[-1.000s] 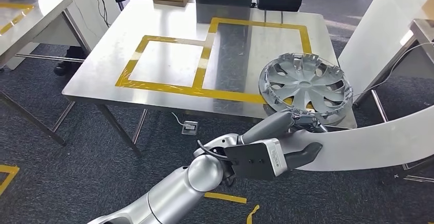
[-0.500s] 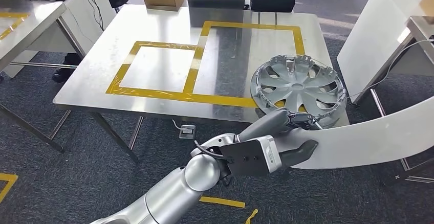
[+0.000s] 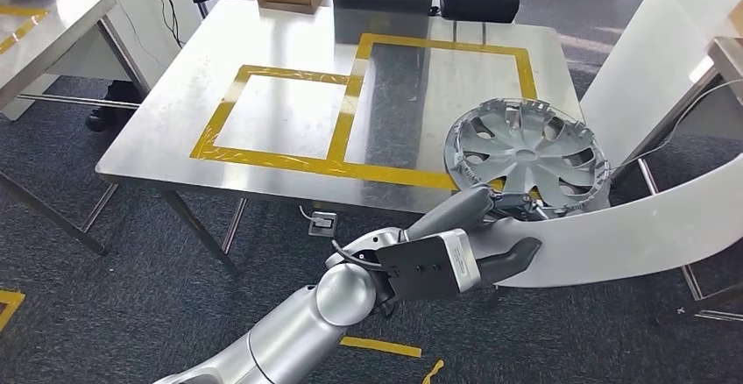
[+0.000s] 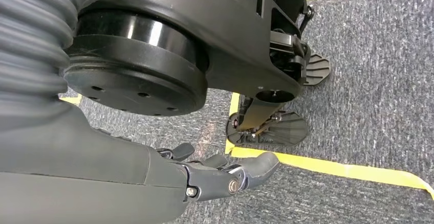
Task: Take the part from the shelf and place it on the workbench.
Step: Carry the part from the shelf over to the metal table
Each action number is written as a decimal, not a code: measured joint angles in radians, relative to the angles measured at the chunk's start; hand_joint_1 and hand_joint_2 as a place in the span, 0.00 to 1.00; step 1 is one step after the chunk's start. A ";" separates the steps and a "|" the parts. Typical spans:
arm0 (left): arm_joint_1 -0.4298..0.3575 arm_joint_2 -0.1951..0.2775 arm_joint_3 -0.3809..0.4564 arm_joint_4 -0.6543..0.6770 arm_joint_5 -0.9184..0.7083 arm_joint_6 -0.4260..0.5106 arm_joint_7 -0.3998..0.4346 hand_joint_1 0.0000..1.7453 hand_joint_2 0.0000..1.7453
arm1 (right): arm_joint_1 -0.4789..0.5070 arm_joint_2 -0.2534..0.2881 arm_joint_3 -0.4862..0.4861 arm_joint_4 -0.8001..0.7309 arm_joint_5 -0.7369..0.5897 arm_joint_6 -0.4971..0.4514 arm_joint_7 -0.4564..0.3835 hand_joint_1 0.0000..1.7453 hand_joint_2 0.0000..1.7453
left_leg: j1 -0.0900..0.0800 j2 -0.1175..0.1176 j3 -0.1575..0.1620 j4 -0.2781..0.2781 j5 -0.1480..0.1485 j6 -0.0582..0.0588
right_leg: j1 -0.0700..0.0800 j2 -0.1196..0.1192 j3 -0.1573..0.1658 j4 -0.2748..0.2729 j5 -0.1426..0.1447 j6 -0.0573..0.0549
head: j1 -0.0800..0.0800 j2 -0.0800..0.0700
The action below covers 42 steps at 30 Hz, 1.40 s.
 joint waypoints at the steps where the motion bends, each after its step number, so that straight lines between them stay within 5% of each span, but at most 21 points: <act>1: 0.000 0.000 0.001 0.000 0.000 0.000 -0.001 1.00 1.00 | 0.000 0.000 0.000 0.000 0.000 0.000 0.000 0.00 1.00 | 0.000 0.000 0.000 0.000 0.000 0.000 | 0.000 0.000 0.000 0.000 0.000 0.001 | 0.000 0.000; 5: 0.004 0.001 0.006 0.000 -0.001 0.001 -0.006 1.00 1.00 | 0.001 0.000 0.000 0.000 0.004 0.000 0.000 0.00 1.00 | 0.000 0.000 0.002 0.000 0.001 0.001 | 0.000 0.000 0.001 -0.001 0.002 0.003 | 0.000 0.000; 10: 0.022 0.006 0.014 -0.006 -0.003 0.001 -0.024 1.00 1.00 | 0.001 0.001 0.000 0.000 0.004 0.000 -0.006 0.00 1.00 | 0.002 0.000 0.018 -0.026 0.003 0.018 | -0.004 0.001 0.006 0.001 -0.003 0.019 | -0.001 0.000; 12: 0.030 0.006 0.016 -0.010 -0.008 0.001 -0.030 1.00 1.00 | 0.002 0.001 0.000 0.000 0.000 0.000 -0.007 0.00 1.00 | 0.010 0.000 0.030 -0.042 0.008 0.021 | -0.006 0.006 -0.036 0.084 -0.042 0.023 | 0.001 0.000; 15: 0.044 0.008 0.017 -0.011 -0.015 0.001 -0.033 1.00 1.00 | 0.006 0.001 0.000 0.000 -0.003 0.001 -0.012 0.00 1.00 | 0.013 -0.002 0.032 -0.039 0.002 0.017 | -0.016 0.008 -0.146 0.257 -0.099 0.034 | 0.004 0.000; 17: 0.049 0.009 0.018 -0.012 -0.020 0.000 -0.032 1.00 1.00 | 0.009 0.001 0.000 0.000 -0.004 0.001 -0.020 0.00 1.00 | 0.019 -0.004 0.032 -0.029 -0.006 0.006 | -0.027 0.008 -0.152 0.231 -0.053 0.045 | 0.004 0.000; 19: 0.050 0.009 0.018 -0.013 -0.024 -0.001 -0.031 1.00 1.00 | 0.009 0.002 0.000 0.001 -0.005 0.001 -0.023 0.00 1.00 | 0.025 -0.006 0.031 -0.008 -0.022 -0.012 | -0.037 0.008 -0.106 0.113 0.018 0.058 | 0.005 0.000; 21: 0.052 0.008 0.019 -0.015 -0.028 -0.005 -0.030 1.00 1.00 | 0.009 0.004 0.000 0.003 -0.007 0.000 -0.023 0.00 1.00 | 0.026 -0.008 0.029 0.009 -0.039 -0.030 | -0.040 0.012 -0.075 0.046 0.041 0.048 | 0.007 0.000; 23: 0.054 0.006 0.019 -0.016 -0.031 -0.009 -0.030 1.00 1.00 | 0.009 0.004 0.000 0.004 -0.012 -0.001 -0.022 0.00 1.00 | 0.026 -0.008 0.031 0.010 -0.048 -0.043 | -0.034 0.014 -0.073 0.045 0.033 0.022 | 0.006 0.000; 26: 0.055 0.003 0.019 -0.018 -0.031 -0.011 -0.031 1.00 1.00 | 0.009 0.004 0.000 0.004 -0.019 -0.001 -0.021 0.00 1.00 | 0.032 -0.002 0.023 0.046 -0.071 -0.055 | -0.031 0.012 -0.064 0.044 0.032 -0.002 | 0.002 0.000; 29: 0.062 0.001 0.019 -0.019 -0.031 -0.012 -0.032 1.00 1.00 | 0.010 0.001 -0.002 0.004 -0.022 -0.001 -0.018 0.00 1.00 | 0.032 0.004 -0.065 0.221 -0.149 -0.057 | -0.025 0.010 -0.055 0.043 0.024 -0.017 | -0.002 0.000; 31: 0.072 0.001 0.019 -0.019 -0.031 -0.013 -0.032 1.00 1.00 | 0.013 0.000 -0.005 0.004 -0.023 -0.001 -0.017 0.00 1.00 | 0.031 0.004 -0.108 0.285 -0.152 -0.052 | -0.020 0.011 -0.047 0.043 0.017 -0.021 | -0.003 0.000; 34: 0.077 0.001 0.019 -0.019 -0.031 -0.015 -0.034 1.00 1.00 | 0.017 -0.003 -0.008 0.004 -0.023 -0.001 -0.012 0.00 1.00 | 0.023 0.005 -0.058 0.143 -0.049 -0.033 | -0.017 0.013 -0.029 0.043 0.001 -0.018 | -0.003 0.000; 36: 0.079 0.001 0.019 -0.018 -0.030 -0.017 -0.037 1.00 1.00 | 0.017 -0.004 -0.009 0.004 -0.023 -0.001 -0.004 0.00 1.00 | 0.015 0.006 -0.015 0.043 -0.012 -0.024 | -0.014 0.014 -0.022 0.042 -0.008 -0.009 | -0.004 0.000; 42: 0.087 0.000 0.019 -0.005 -0.084 0.030 -0.057 1.00 1.00 | 0.018 -0.010 -0.010 0.004 -0.022 0.000 0.001 0.00 1.00 | 0.012 -0.001 -0.002 0.017 -0.014 -0.022 | -0.012 0.012 -0.007 0.022 -0.011 -0.004 | -0.003 0.000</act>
